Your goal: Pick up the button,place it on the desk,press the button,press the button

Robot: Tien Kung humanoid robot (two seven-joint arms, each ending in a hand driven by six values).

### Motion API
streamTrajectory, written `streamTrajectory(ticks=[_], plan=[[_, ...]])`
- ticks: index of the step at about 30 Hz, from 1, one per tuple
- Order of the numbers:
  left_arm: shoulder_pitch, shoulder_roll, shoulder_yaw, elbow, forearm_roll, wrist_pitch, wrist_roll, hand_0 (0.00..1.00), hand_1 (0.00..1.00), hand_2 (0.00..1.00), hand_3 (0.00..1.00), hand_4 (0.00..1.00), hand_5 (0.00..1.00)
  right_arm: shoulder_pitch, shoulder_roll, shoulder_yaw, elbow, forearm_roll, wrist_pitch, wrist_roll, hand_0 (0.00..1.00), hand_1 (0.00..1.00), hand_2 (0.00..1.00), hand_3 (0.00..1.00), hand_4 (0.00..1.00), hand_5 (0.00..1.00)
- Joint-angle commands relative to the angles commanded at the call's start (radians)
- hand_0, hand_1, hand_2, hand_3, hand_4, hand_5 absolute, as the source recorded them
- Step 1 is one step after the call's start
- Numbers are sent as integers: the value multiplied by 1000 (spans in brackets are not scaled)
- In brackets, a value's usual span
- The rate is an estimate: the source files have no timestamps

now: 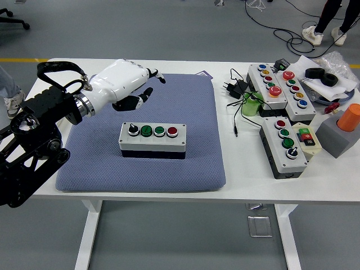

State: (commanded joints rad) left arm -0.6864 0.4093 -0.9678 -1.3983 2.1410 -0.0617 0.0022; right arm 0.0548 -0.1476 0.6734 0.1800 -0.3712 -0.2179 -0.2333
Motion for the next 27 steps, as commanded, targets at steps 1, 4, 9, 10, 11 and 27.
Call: streamTrajectory(ticks=[1,4,9,10,11,27], plan=[[4,1,-13,7,-9,7,2,52,2,2,718,306,2,0,0,0,0,1,0,0,627,477,539,582,280,22],[27,5,-56,46,-80,60,7,53,2,3,714,304,2,0,0,2,0,1,-1,0,627,477,539,582,279,22],[68,13,-88,104,-262,186,13,48,2,10,712,424,2,-1,0,5,0,-3,0,0,627,477,539,582,280,22],[82,13,-93,117,-297,210,8,48,2,10,712,424,2,-1,1,4,0,-2,0,0,627,477,539,582,280,22],[90,13,-97,124,-343,234,5,48,2,10,712,424,2,-2,1,4,0,-2,0,0,627,477,539,582,280,22],[175,6,-112,198,-1017,446,-147,798,874,954,977,781,792,-2,4,13,0,-12,-2,-3,627,477,539,582,279,22]])
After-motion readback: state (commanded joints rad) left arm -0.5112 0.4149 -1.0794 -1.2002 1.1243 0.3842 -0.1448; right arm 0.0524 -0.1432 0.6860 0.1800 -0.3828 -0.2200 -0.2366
